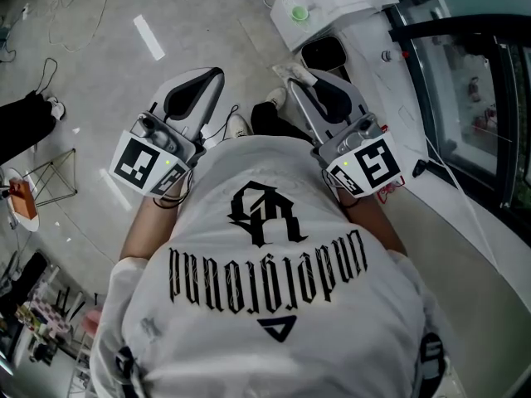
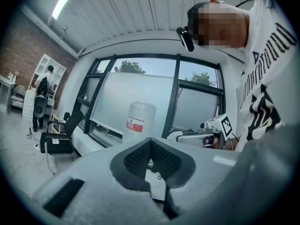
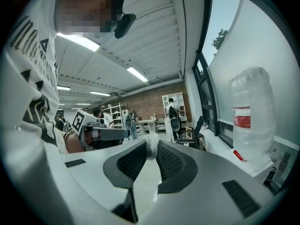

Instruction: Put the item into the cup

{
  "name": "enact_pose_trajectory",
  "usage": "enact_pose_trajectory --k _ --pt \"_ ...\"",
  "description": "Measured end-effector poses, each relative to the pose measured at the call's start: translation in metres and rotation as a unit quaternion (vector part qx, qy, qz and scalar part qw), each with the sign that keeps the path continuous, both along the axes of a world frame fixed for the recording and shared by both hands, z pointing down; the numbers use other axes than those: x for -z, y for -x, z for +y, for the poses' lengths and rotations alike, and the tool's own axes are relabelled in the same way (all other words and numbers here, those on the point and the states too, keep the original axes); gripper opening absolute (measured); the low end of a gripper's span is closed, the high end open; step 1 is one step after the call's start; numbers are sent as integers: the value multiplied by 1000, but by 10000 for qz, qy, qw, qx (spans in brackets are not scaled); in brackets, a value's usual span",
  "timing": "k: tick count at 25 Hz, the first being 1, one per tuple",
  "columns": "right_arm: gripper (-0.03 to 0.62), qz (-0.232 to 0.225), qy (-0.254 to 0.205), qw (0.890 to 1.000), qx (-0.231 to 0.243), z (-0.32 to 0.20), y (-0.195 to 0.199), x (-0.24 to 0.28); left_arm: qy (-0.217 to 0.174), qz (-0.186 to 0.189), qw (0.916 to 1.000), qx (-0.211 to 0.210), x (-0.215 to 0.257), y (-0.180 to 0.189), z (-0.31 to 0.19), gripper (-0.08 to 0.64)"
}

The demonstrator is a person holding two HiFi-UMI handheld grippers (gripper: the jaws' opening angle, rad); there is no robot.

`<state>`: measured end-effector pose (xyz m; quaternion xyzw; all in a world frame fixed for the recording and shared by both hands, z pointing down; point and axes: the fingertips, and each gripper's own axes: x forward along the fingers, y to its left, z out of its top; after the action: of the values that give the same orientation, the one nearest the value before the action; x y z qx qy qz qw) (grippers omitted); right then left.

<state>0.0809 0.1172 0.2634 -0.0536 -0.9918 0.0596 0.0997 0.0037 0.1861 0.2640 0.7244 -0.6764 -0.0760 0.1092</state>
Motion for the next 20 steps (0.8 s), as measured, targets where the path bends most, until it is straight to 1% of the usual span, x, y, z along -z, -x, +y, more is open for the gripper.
enact_pose_trajectory --k 6,11,15,20 --pt "67 -64 8 9999 -109 -55 7 0 41 -56 10000 -56 0 9 -50 14" --pt "67 -108 -10 9993 -353 -112 5 -1 17 -99 9995 -289 0 12 -107 14" --pt "67 -108 23 9985 -528 -154 -3 2 12 -92 9989 -455 4 6 -149 14" --pt "67 -177 -6 9967 -787 -192 -20 8 55 -134 9976 -675 9 -2 -189 14"
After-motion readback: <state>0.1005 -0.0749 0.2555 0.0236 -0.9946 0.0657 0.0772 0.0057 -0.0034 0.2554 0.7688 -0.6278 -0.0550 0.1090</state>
